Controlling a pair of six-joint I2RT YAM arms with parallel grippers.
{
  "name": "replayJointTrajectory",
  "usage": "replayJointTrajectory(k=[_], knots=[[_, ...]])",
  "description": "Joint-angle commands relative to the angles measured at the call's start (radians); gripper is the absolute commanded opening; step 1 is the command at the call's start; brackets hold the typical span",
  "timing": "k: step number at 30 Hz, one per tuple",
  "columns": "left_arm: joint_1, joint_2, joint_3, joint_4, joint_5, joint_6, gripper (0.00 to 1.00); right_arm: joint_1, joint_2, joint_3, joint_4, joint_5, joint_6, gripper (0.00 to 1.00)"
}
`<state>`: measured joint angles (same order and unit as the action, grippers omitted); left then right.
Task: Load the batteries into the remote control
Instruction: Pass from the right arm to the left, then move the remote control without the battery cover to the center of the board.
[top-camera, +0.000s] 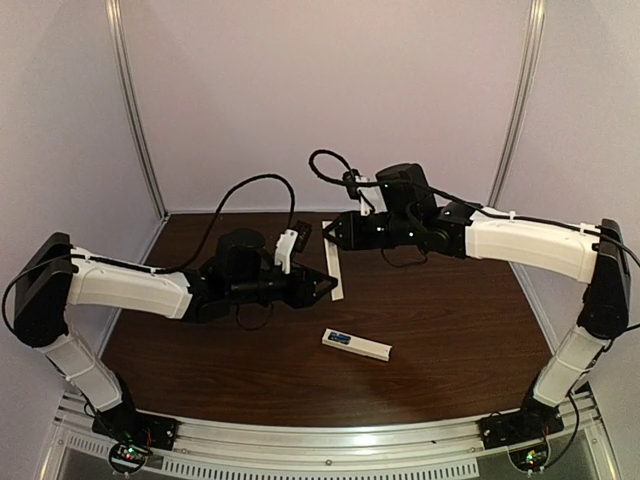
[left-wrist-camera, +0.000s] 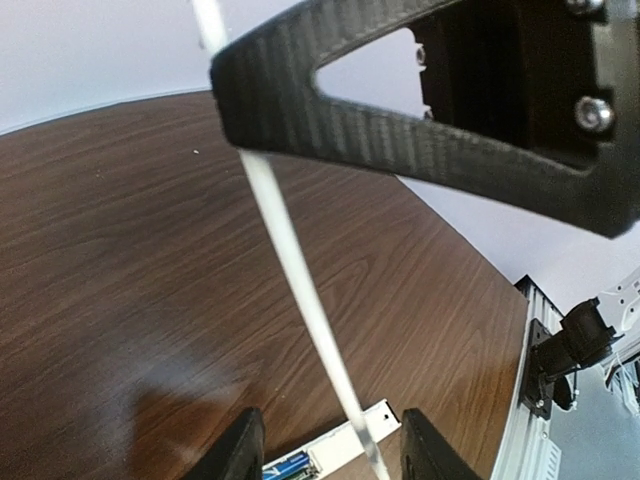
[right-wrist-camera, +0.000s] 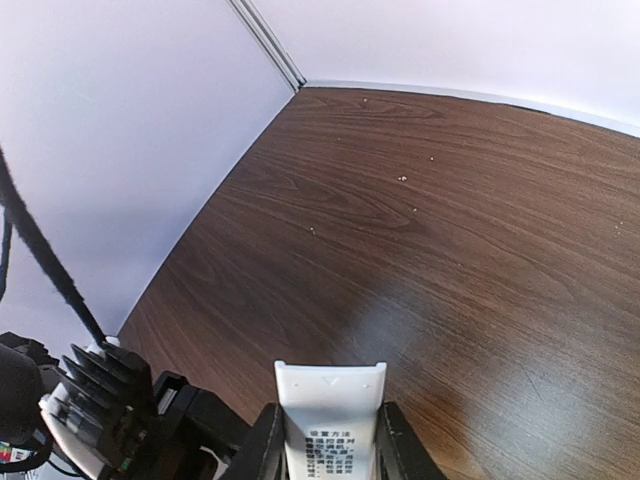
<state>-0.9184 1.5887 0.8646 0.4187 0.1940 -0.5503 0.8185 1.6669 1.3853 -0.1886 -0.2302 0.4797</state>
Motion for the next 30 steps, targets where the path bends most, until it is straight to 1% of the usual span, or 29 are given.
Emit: replayJointTrajectory(k=[1, 5, 7, 8, 9, 11, 14, 15, 16, 19, 21, 22, 26, 30], knots=[[-0.005, 0.053, 0.055, 0.043, -0.022, -0.034, 0.41, 0.004, -0.038, -0.025, 0.052, 0.013, 0.034, 0.2], [-0.003, 0.074, 0.071, 0.058, -0.016, -0.061, 0.16, 0.004, -0.064, -0.05, 0.074, 0.008, 0.04, 0.24], [-0.003, 0.073, 0.072, 0.064, -0.009, -0.072, 0.06, 0.004, -0.076, -0.057, 0.076, 0.008, 0.032, 0.31], [-0.002, 0.072, 0.075, 0.066, 0.002, -0.077, 0.02, 0.005, -0.085, -0.063, 0.077, 0.008, 0.027, 0.37], [-0.002, 0.069, 0.078, 0.06, 0.007, -0.081, 0.0, 0.004, -0.098, -0.069, 0.081, 0.009, 0.018, 0.44], [0.001, 0.057, 0.083, 0.029, 0.006, -0.093, 0.0, -0.001, -0.135, -0.077, 0.064, 0.033, -0.012, 0.6], [0.04, 0.018, 0.065, -0.025, 0.018, -0.135, 0.0, -0.014, -0.225, -0.111, 0.038, 0.088, -0.098, 0.83], [0.061, 0.0, 0.049, -0.039, 0.032, -0.145, 0.0, -0.02, -0.259, -0.127, 0.028, 0.097, -0.137, 0.94], [0.082, -0.025, 0.034, -0.058, 0.043, -0.148, 0.0, -0.021, -0.286, -0.14, 0.006, 0.103, -0.183, 0.99], [0.148, -0.117, 0.0, -0.165, 0.05, -0.131, 0.0, -0.03, -0.314, -0.156, -0.112, 0.077, -0.29, 1.0], [0.201, -0.163, -0.009, -0.223, 0.079, -0.126, 0.0, -0.03, -0.298, -0.163, -0.195, 0.007, -0.381, 1.0], [0.237, -0.182, -0.009, -0.251, 0.099, -0.124, 0.0, -0.027, -0.275, -0.164, -0.231, -0.02, -0.419, 1.0], [0.329, -0.236, -0.007, -0.345, 0.173, -0.118, 0.0, 0.019, -0.166, -0.152, -0.373, -0.023, -0.555, 0.96], [0.367, -0.276, -0.011, -0.386, 0.199, -0.106, 0.0, 0.086, -0.072, -0.139, -0.448, -0.017, -0.64, 0.91]])
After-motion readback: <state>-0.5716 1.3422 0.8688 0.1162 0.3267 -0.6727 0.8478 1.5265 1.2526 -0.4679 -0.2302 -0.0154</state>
